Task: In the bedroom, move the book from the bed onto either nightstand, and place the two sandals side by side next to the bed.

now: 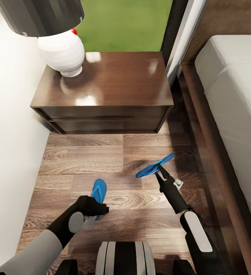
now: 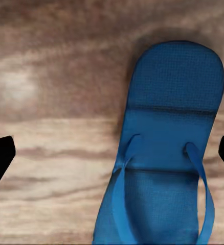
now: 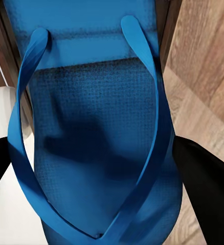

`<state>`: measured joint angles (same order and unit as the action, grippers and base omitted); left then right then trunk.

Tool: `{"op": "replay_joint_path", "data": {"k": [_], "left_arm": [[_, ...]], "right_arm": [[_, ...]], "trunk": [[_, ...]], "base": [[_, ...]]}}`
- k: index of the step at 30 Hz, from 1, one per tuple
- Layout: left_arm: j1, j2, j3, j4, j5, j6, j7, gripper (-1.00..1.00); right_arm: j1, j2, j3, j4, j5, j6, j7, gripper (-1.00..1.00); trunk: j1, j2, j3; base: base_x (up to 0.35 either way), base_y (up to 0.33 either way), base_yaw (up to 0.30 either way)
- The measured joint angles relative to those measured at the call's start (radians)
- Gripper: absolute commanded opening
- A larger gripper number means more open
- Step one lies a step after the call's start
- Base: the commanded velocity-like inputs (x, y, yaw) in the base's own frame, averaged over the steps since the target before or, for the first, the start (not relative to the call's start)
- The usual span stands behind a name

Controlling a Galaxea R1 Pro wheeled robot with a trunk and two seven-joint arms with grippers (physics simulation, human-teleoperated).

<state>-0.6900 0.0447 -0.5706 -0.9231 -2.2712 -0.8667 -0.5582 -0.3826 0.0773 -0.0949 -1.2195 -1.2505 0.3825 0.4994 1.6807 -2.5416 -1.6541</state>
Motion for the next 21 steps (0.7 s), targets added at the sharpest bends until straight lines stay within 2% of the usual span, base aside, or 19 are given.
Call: {"op": "replay_joint_path", "data": {"k": [5,9,11,16,17,21], "left_arm": [[0.000,0.001,0.002,-0.086,-0.001,-0.021,-0.104,1.00],[0.000,0.003,0.003,-0.106,-0.001,-0.020,-0.120,1.00],[0.000,0.003,0.011,-0.109,-0.001,-0.019,-0.121,1.00],[-0.004,0.004,0.057,-0.102,-0.001,-0.010,-0.096,1.00],[-0.019,0.009,0.066,-0.092,-0.003,-0.009,-0.067,1.00],[-0.061,0.029,0.075,-0.065,-0.003,-0.005,-0.043,1.00]], "right_arm": [[0.000,0.000,0.001,0.000,-0.001,0.000,0.000,-1.00],[0.000,0.000,0.001,0.000,-0.001,0.000,0.000,-1.00],[0.000,0.000,0.001,0.000,-0.001,0.000,0.000,-1.00],[0.000,0.000,0.001,0.000,-0.001,0.000,0.000,-1.00],[0.000,0.000,0.001,0.000,-0.001,0.000,0.000,-1.00],[0.000,0.001,0.001,0.000,-0.001,0.000,0.000,-1.00]], "trunk": [[0.000,0.000,0.000],[0.000,0.000,0.000],[0.000,0.000,0.000],[0.000,0.000,0.000],[0.000,0.000,0.000],[0.000,0.000,0.000]], "base": [[0.000,0.000,0.000],[0.000,0.000,0.000],[0.000,0.000,0.000],[0.000,0.000,0.000],[0.000,0.000,0.000],[0.000,0.000,0.000]]}}
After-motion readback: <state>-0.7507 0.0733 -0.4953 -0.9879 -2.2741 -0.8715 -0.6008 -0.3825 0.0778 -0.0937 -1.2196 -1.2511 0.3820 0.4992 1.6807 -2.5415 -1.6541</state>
